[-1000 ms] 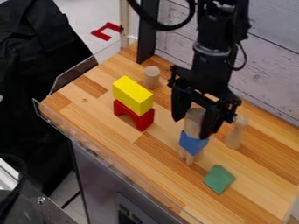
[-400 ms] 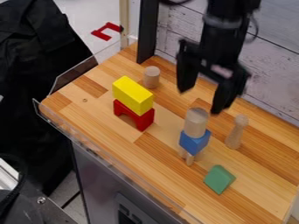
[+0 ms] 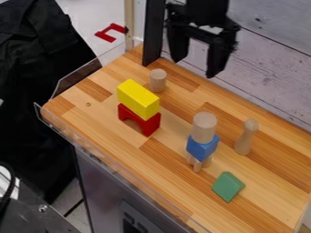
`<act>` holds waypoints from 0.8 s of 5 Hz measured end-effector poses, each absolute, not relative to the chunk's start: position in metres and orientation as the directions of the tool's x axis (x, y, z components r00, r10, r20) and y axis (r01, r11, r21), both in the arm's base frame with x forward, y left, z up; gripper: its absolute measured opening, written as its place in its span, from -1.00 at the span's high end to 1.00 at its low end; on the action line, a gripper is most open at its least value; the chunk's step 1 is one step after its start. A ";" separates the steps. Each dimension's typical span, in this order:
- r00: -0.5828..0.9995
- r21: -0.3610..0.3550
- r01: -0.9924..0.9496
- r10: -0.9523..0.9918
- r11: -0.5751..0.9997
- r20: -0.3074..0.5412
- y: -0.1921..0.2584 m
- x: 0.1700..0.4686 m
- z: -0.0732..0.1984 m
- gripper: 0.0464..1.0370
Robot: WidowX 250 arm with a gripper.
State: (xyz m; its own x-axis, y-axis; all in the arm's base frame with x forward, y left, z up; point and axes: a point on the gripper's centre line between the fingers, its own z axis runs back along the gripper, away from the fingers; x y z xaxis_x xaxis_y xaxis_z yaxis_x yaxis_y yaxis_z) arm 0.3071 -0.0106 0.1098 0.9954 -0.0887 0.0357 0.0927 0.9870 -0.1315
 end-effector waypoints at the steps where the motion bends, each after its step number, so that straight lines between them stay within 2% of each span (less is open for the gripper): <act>1: 0.999 -0.124 0.037 -0.037 0.992 0.002 0.009 0.312 0.089 -0.93; 3: 1.000 -0.012 -0.009 0.008 1.000 -0.019 0.023 0.313 0.074 -0.93; 4: 1.000 -0.007 -0.001 0.001 1.000 -0.026 0.018 0.313 0.072 -0.93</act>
State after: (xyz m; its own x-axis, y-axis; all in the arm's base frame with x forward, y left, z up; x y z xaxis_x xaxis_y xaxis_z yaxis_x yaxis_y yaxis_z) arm 0.3129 0.0179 0.0721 0.9997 0.0012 -0.0257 -0.0013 1.0000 -0.0070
